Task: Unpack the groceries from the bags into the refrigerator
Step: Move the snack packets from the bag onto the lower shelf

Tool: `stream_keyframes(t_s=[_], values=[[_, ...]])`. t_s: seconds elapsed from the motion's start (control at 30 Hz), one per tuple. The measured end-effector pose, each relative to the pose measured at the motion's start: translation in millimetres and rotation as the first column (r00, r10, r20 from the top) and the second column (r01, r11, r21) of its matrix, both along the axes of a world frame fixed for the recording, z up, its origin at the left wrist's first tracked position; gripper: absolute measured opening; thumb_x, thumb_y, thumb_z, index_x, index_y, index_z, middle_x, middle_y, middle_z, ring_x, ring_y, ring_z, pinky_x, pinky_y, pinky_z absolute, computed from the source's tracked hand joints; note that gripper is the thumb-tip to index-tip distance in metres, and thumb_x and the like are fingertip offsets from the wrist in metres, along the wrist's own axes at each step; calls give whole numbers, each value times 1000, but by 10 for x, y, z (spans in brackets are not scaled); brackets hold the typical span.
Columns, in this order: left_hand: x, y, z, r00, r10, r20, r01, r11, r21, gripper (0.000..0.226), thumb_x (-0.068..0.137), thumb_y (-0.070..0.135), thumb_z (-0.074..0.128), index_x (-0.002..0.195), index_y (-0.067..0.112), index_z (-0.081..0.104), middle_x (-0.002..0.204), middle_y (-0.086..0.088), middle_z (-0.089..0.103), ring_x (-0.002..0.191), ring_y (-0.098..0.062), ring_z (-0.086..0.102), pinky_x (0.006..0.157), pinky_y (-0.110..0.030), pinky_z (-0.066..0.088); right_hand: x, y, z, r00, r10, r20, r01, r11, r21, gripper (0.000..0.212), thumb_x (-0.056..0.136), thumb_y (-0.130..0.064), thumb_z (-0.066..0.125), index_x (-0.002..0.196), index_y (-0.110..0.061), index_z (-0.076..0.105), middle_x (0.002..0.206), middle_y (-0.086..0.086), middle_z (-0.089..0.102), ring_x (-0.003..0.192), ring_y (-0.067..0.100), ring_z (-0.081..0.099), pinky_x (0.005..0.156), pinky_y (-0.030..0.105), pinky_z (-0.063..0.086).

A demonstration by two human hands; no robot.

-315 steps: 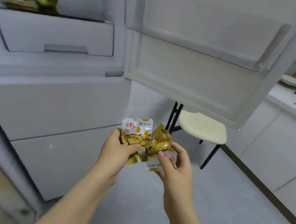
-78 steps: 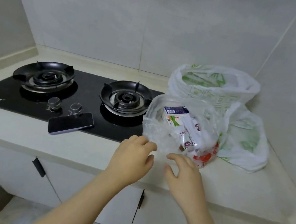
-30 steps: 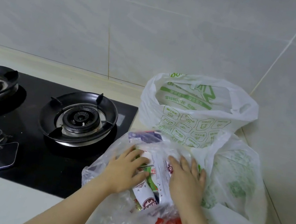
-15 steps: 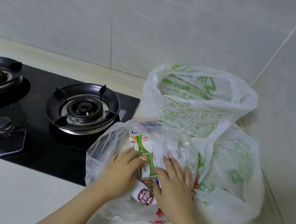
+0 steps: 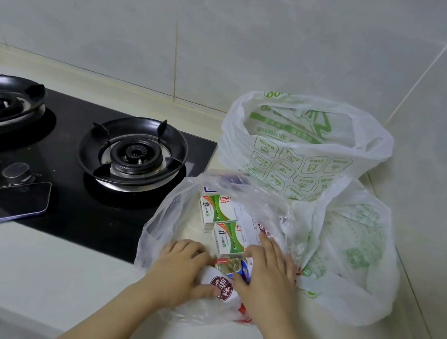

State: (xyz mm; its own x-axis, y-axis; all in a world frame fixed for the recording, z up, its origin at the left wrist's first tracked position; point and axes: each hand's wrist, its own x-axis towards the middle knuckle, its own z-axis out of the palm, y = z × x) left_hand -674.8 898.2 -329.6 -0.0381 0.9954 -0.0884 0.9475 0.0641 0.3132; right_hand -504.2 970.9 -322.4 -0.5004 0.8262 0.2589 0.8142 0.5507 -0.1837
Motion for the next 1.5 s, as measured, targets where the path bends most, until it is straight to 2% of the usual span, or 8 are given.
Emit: stream_keyframes(t_s=[0.3,0.5,0.63,0.73,0.8,1.1,1.3,1.5], values=[[53,14,178,994,97,44,-99,994,48,44,76,54,64,110,28,56,116,10,49,113,-12,38,94,-23,28,-41,63,-21,994,-108,2,107,991,79,70,23,-18,92,90,-12,73,104,6,71,97,23,69,88,40,41],[44,-15,349,987,146,65,-160,927,338,18,81,36,66,96,24,65,100,7,59,98,-18,54,81,-29,33,-40,-43,320,987,-149,-53,144,985,-96,25,91,-24,55,115,-22,62,113,-3,65,128,11,45,112,46,15],[63,-4,500,985,167,40,-168,892,420,14,69,31,76,78,27,65,79,10,62,74,-17,63,85,-47,41,-81,-101,493,989,-132,-72,125,988,-89,25,95,-28,42,109,-24,63,94,-3,67,111,13,56,112,48,16],[9,-5,656,983,107,148,-169,845,507,13,71,29,74,78,22,67,76,12,56,65,-12,56,73,-26,47,-89,-125,531,946,-114,-304,108,993,-38,30,84,-33,48,89,-14,71,73,2,67,80,27,64,94,40,38],[-33,-34,782,961,113,250,-232,822,520,14,74,23,77,82,16,67,78,15,48,66,-4,48,63,-7,35,-113,-145,666,909,-101,-405,84,995,-59,28,90,-31,50,101,-14,69,82,4,64,88,29,58,88,33,34],[-252,-372,1093,895,293,335,-443,669,597,18,70,19,80,74,22,62,76,13,54,79,0,51,64,-9,39,-321,-263,1039,578,-117,-807,-99,972,-212,9,94,-28,53,99,-23,59,81,-18,60,76,-10,56,65,2,39],[-479,-788,1141,708,447,547,-701,540,466,23,79,23,72,70,33,53,76,10,57,77,-3,54,64,-11,38,-638,-393,1141,421,-233,-877,-186,924,-335,13,95,-21,50,92,-19,62,67,-5,63,56,0,58,56,10,45],[-806,-1381,1153,383,492,782,-911,339,234,13,86,21,65,79,17,56,80,4,61,70,-13,61,57,-31,54,-1235,-870,1111,477,-239,-846,-395,802,-449,22,95,-20,49,75,-19,55,46,-1,54,39,6,49,51,32,49]])
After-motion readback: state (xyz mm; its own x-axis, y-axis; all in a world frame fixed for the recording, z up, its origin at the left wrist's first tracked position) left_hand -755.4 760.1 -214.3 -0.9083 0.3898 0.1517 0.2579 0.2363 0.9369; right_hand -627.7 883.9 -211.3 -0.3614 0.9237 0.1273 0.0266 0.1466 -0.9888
